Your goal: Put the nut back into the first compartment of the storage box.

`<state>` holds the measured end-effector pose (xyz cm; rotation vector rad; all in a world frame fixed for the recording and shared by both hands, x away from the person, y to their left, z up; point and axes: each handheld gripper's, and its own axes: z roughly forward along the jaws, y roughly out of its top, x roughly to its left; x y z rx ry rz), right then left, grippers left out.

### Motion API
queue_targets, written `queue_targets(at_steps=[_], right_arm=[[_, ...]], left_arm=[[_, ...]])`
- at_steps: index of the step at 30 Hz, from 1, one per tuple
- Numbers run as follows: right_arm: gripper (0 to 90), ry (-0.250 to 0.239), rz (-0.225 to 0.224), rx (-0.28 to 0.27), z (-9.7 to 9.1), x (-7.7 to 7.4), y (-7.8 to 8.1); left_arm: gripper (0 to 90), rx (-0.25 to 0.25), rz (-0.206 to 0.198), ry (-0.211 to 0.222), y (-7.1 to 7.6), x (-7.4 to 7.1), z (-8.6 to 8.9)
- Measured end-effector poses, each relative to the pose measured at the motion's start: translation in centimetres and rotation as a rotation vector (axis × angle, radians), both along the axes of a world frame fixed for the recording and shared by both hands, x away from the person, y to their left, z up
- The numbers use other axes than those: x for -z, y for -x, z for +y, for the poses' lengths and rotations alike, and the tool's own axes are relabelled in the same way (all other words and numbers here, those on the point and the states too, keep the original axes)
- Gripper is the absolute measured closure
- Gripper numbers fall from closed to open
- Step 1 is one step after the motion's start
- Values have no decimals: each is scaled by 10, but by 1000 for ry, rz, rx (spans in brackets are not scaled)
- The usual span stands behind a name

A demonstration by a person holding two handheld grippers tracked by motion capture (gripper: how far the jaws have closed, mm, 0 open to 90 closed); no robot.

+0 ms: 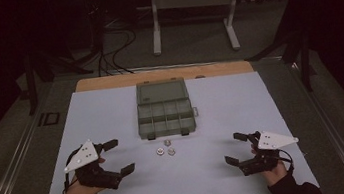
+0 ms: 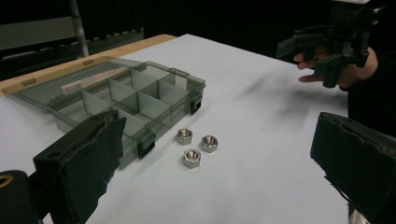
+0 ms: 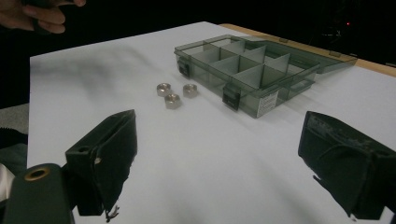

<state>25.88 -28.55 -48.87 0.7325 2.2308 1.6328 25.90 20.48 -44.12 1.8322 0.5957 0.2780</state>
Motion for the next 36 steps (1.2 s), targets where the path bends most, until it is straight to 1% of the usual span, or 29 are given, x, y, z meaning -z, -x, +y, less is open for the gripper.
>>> queue_targets(at_steps=[2,4,5,6,7,9,12,14,15,16,18,19,21,22,23,24,25,26,27,28,30,31,33,35,36], right_arm=[[118,0,0,0,0,0,0],[119,0,0,0,0,0,0],[119,0,0,0,0,0,0],[119,-1,1,-1,0,0,0],[119,-1,1,-1,0,0,0],[119,-1,4,-1,0,0,0],[119,-3,4,-2,0,0,0],[119,-2,5,-2,0,0,0],[119,-3,7,-1,0,1,-1],[119,-3,8,-1,0,1,-1],[118,-1,8,-2,0,1,-1],[119,3,9,-3,0,1,-1],[119,5,9,-6,1,1,-1],[119,5,9,-6,1,1,-1],[119,4,7,-7,0,1,-1],[119,4,7,-7,0,1,-1],[119,4,7,-7,0,1,-1],[119,3,8,-7,0,1,0],[119,3,8,-7,0,1,0],[119,1,9,-8,0,1,-1],[119,1,9,-9,0,1,-1],[119,1,10,-11,0,1,-1],[119,2,10,-14,0,1,-1],[119,1,10,-14,0,1,-1],[119,-1,11,-15,0,1,-1]], left_arm=[[28,13,-5,-19,-4,-3,-4],[29,31,0,-29,-8,-7,-7],[29,28,-8,-40,-10,-9,-10],[29,28,-8,-40,-10,-9,-10],[29,37,-6,-47,-15,-11,-12],[29,43,-1,-45,-20,-12,-16],[33,53,5,-59,-29,-11,-22],[33,57,7,-60,-31,-11,-23],[33,67,19,-67,-37,-9,-29],[34,67,19,-67,-37,-9,-29],[39,79,24,-79,-43,-7,-33],[54,99,37,-74,-49,-6,-38],[61,114,39,-83,-55,-4,-43],[62,114,39,-83,-55,-4,-43],[65,129,49,-96,-59,-1,-49],[68,129,49,-96,-59,-1,-49],[80,152,57,-111,-61,2,-56],[91,152,57,-111,-61,2,-56],[91,162,60,-118,-62,4,-59],[114,176,64,-124,-63,6,-62],[123,188,61,-138,-64,11,-65],[142,192,61,-145,-67,16,-67],[161,197,73,-151,-70,20,-68],[195,209,85,-176,-73,24,-69],[201,212,94,-182,-74,26,-69]])
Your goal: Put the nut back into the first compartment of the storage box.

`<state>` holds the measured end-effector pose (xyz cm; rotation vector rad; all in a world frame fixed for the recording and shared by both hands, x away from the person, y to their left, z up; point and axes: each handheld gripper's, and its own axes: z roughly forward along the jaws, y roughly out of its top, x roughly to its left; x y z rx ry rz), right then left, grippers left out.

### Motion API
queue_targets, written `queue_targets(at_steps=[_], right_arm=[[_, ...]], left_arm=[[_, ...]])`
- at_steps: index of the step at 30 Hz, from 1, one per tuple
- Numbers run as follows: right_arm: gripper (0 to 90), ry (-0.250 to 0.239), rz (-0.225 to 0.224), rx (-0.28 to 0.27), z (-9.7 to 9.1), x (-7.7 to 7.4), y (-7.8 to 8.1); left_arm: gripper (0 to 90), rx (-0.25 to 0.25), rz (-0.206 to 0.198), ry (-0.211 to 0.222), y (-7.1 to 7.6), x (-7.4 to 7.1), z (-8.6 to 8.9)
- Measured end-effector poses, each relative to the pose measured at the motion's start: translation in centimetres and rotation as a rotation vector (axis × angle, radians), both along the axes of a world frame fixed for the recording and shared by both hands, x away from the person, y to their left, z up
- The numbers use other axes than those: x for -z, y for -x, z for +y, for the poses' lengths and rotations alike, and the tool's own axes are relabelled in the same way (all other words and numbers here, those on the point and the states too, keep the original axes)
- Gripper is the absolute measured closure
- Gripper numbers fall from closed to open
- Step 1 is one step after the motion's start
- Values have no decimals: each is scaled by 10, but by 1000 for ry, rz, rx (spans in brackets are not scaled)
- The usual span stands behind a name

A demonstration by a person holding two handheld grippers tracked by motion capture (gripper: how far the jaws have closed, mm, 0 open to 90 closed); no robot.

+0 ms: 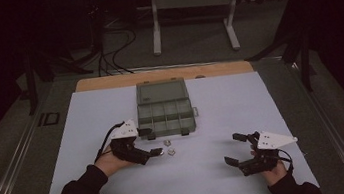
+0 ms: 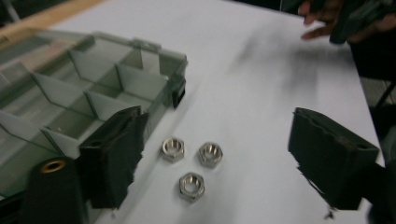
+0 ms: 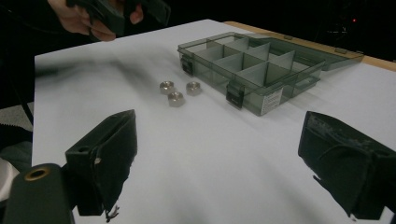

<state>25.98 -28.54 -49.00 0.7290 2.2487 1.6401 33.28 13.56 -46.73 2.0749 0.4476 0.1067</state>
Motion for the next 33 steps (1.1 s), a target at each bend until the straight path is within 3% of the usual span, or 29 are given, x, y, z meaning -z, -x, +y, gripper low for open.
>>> queue_targets(at_steps=[4,16,23,27,33], right_arm=[[119,-2,1,-2,0,0,0],[119,-6,5,-3,0,0,0],[119,-5,4,-2,-1,0,0],[119,-6,4,-2,-1,0,0],[120,-7,3,-1,-1,0,0]], left_arm=[[289,18,24,-31,-4,10,-4],[529,48,28,-162,-11,33,-17],[560,58,22,-277,-14,41,-23],[588,64,12,-315,-15,43,-27],[626,56,12,-324,-16,45,-31]])
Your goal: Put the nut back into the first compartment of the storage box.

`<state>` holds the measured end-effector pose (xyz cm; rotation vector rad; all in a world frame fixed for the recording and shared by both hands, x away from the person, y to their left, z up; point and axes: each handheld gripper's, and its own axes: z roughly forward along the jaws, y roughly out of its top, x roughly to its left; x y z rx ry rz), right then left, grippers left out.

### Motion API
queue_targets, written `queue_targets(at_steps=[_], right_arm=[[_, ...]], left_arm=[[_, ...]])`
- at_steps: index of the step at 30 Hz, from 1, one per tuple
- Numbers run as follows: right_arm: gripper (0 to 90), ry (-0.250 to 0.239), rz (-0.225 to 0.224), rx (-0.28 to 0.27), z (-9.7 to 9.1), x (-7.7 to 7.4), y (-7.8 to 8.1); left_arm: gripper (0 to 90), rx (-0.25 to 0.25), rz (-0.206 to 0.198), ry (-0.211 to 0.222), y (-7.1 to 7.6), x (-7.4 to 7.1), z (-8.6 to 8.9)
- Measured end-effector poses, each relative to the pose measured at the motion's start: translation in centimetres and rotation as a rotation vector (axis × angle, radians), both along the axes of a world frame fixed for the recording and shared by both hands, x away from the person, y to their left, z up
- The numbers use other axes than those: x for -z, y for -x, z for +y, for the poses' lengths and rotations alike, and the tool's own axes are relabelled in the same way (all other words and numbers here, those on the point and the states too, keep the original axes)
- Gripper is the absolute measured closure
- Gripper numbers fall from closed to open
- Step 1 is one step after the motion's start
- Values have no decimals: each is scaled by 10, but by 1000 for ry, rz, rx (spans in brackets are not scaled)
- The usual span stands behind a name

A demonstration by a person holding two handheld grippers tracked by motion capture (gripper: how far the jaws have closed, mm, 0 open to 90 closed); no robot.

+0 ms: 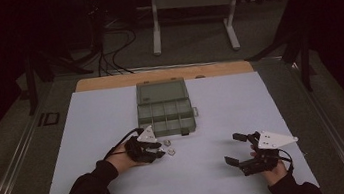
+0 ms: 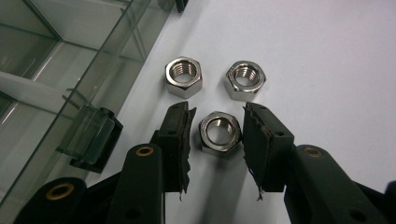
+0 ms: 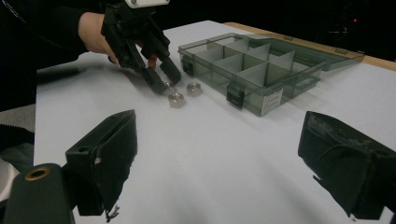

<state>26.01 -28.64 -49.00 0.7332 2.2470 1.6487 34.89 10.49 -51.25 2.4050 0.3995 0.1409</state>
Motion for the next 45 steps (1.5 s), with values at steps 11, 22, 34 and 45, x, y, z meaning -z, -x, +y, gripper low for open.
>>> queue_targets(at_steps=[11,22,34,45], right_arm=[[120,-1,0,-1,0,0,0],[120,-5,1,2,-1,0,0],[120,-3,1,3,0,0,0],[120,-4,2,1,0,0,0]], left_arm=[[696,23,6,-40,-1,-1,-5],[704,-20,1,15,3,-22,6],[703,-95,-81,110,3,-74,18],[703,-259,-133,171,-28,-100,31]])
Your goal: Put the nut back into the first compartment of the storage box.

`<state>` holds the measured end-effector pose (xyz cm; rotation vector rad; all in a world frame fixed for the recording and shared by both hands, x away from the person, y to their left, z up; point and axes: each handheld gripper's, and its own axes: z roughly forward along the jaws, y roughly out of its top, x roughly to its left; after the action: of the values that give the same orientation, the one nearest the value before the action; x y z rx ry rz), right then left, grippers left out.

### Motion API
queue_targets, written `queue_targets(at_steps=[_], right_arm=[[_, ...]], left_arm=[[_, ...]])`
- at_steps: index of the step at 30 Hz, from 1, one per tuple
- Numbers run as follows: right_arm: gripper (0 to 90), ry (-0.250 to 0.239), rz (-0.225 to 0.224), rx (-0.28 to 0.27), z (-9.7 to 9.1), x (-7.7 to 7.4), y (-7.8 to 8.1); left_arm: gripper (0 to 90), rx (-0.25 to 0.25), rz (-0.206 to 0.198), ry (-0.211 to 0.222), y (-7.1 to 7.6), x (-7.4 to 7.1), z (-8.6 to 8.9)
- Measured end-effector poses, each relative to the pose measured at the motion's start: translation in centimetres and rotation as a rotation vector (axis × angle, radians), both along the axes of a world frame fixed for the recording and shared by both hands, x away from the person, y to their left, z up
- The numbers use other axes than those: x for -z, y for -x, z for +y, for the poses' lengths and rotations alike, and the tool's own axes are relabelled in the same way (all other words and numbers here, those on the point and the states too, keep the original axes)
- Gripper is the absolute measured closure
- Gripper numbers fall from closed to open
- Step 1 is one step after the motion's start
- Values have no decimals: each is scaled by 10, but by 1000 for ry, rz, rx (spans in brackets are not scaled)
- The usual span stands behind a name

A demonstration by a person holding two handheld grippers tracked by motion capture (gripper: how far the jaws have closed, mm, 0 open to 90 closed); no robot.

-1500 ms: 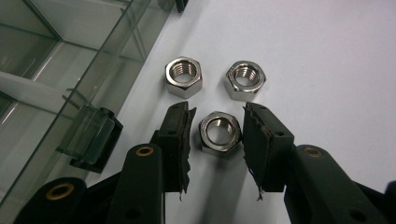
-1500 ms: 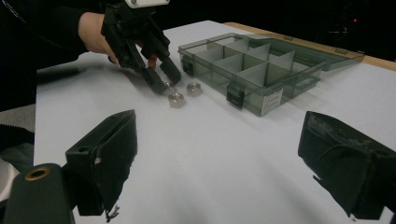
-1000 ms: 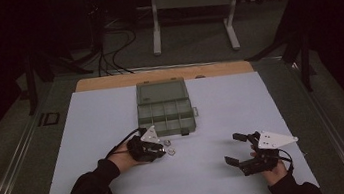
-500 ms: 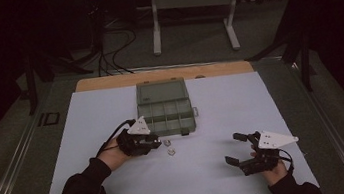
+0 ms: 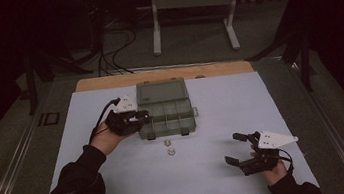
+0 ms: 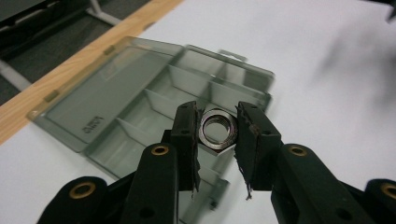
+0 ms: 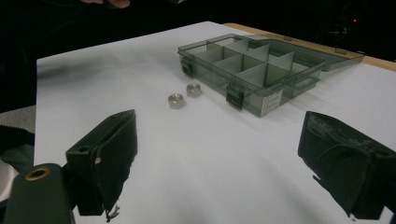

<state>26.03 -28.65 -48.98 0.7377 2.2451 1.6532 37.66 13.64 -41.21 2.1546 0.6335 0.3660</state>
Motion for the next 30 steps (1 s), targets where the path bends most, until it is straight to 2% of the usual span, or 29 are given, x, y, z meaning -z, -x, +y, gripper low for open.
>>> queue_targets(at_steps=[1,2,3,5,7,17,22,30], right_arm=[[120,0,0,0,0,0,0],[120,0,-1,0,0,0,0],[120,-1,-1,0,0,0,0],[120,-2,0,-1,0,0,0],[120,-2,0,-1,0,0,0],[120,-2,3,-4,0,0,0],[120,-6,4,-5,0,1,0],[120,-5,7,-5,0,1,-1]], left_arm=[[703,-23,6,7,-7,-2,1],[703,-23,6,7,-7,-2,1],[703,-52,-2,21,-14,-4,2],[703,-58,0,23,-16,-5,2],[703,-97,-6,36,-24,-5,2],[703,-183,-20,67,-46,3,-1],[703,-225,2,93,-55,12,0],[703,-263,49,90,-64,30,-1]])
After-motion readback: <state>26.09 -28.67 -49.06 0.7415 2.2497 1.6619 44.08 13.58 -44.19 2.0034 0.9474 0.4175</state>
